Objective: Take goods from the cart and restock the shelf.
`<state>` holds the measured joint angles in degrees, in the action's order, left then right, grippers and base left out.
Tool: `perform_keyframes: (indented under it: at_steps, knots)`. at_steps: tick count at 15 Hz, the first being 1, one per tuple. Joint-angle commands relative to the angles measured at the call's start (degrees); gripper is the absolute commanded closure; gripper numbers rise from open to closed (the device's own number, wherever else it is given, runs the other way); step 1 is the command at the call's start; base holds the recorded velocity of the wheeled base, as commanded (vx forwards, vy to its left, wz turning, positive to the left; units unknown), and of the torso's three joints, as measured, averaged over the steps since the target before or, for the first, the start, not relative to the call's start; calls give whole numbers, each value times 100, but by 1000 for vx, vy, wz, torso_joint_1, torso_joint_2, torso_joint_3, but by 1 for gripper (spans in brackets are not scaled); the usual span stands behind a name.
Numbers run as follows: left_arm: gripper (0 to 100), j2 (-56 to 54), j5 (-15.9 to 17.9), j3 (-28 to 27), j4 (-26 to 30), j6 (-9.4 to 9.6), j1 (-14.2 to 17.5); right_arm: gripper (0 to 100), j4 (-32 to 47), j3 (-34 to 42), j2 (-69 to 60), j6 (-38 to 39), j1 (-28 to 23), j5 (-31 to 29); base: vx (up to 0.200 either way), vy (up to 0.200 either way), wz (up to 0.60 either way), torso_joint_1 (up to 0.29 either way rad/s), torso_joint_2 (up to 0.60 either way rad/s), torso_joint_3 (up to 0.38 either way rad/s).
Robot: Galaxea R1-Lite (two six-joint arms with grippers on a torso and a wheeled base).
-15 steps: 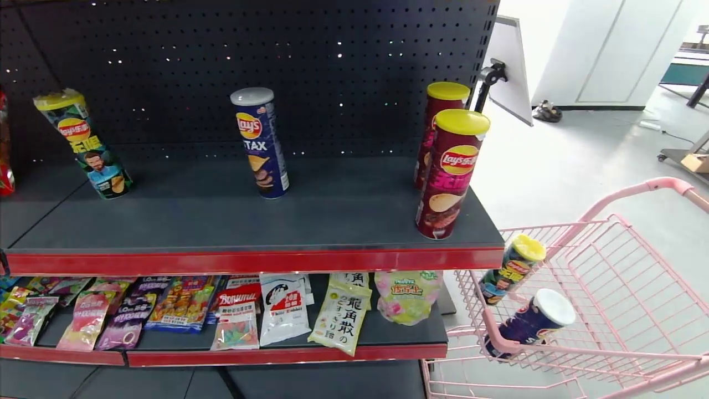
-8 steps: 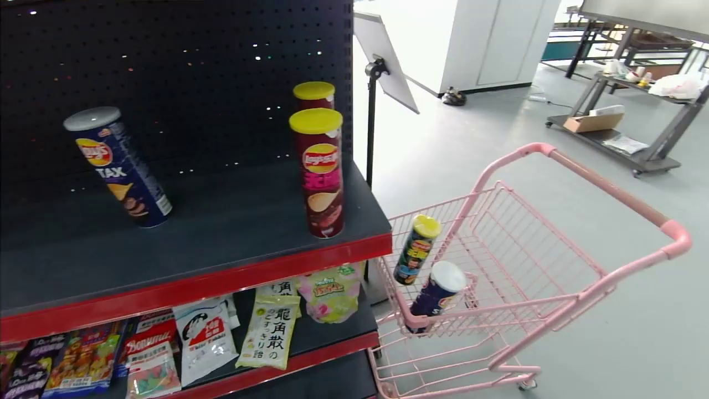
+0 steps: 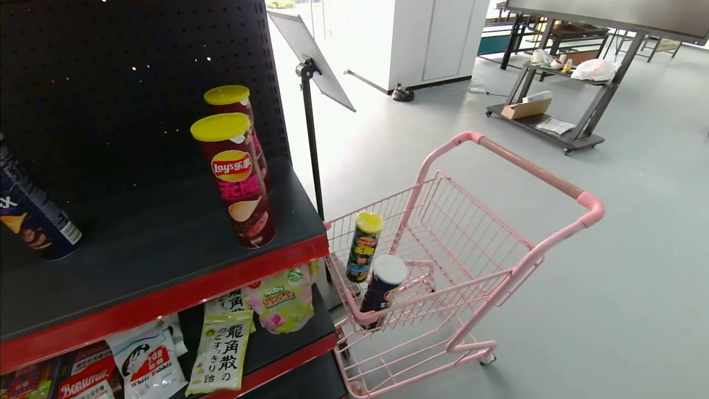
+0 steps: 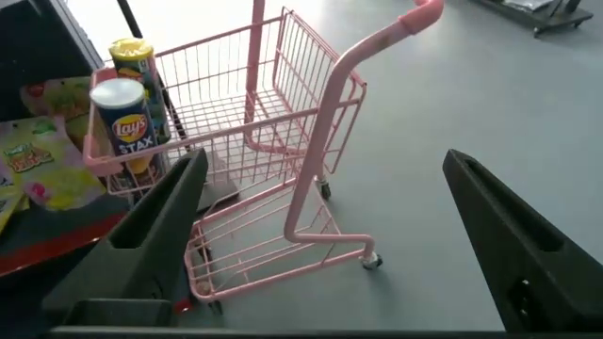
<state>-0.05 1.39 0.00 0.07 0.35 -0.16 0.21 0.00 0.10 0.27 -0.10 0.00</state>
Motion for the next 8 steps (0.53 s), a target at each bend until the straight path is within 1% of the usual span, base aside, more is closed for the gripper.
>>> perform_keyframes:
  at_steps: [1,8]
  knots:
    - [0,5,2,0,1,0,-2,0,-3,0,-1,0,1,0,0,0,0,-129,339,193]
    - [0,5,2,-9,1,0,-2,0,-3,0,-1,17,1,0,0,0,0,-141,382,241]
